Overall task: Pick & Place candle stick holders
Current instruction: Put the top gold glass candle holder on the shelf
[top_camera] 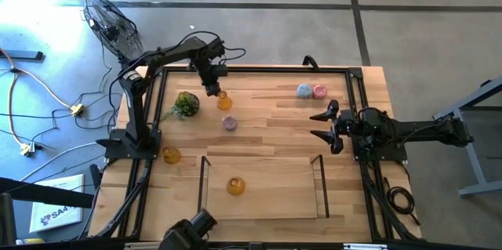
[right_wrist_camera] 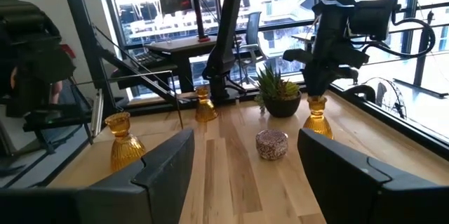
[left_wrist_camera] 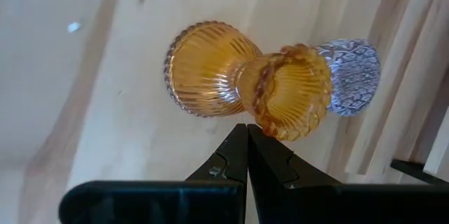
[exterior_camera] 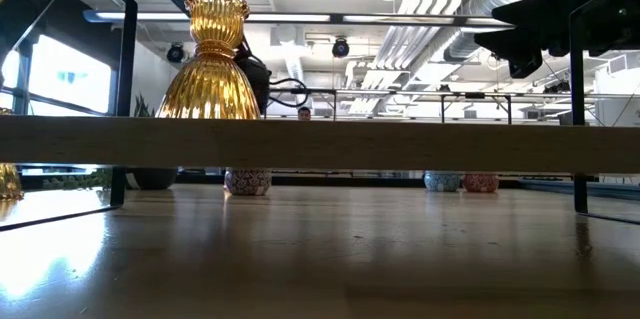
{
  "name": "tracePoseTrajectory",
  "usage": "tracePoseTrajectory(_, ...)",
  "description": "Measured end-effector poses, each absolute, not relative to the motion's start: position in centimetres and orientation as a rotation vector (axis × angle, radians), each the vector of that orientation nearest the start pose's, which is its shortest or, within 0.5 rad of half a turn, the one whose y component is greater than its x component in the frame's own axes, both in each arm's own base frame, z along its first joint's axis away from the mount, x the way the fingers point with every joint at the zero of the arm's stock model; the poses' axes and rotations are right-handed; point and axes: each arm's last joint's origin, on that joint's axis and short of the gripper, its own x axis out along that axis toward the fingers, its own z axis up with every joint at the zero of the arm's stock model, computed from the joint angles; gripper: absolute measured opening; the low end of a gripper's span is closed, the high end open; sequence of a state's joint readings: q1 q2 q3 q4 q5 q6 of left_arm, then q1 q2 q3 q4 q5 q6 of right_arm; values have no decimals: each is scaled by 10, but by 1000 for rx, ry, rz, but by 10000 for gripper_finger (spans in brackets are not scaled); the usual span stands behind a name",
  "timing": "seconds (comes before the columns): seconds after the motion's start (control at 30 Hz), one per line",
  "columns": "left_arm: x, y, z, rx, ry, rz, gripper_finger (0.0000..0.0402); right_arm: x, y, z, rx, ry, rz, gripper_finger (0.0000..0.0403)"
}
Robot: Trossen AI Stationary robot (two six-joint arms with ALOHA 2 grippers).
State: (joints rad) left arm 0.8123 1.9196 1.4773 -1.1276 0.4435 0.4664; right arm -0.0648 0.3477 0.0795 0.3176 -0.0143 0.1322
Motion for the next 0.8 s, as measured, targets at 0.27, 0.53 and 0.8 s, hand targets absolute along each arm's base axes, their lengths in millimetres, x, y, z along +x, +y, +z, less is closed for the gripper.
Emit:
tracePoseTrajectory(0.27, 275, 229, 207, -490, 1278, -90, 0, 120, -7, 191, 130, -51, -25, 249)
tracePoseTrajectory(0.53, 290, 208, 208, -463, 1310, -133, 0, 120, -6, 190, 130, -40, -7, 249)
tracePoseTrajectory(0.8, 297, 187, 230, -333, 1377, -48, 1, 120, -6, 187, 125, -10, -4, 249)
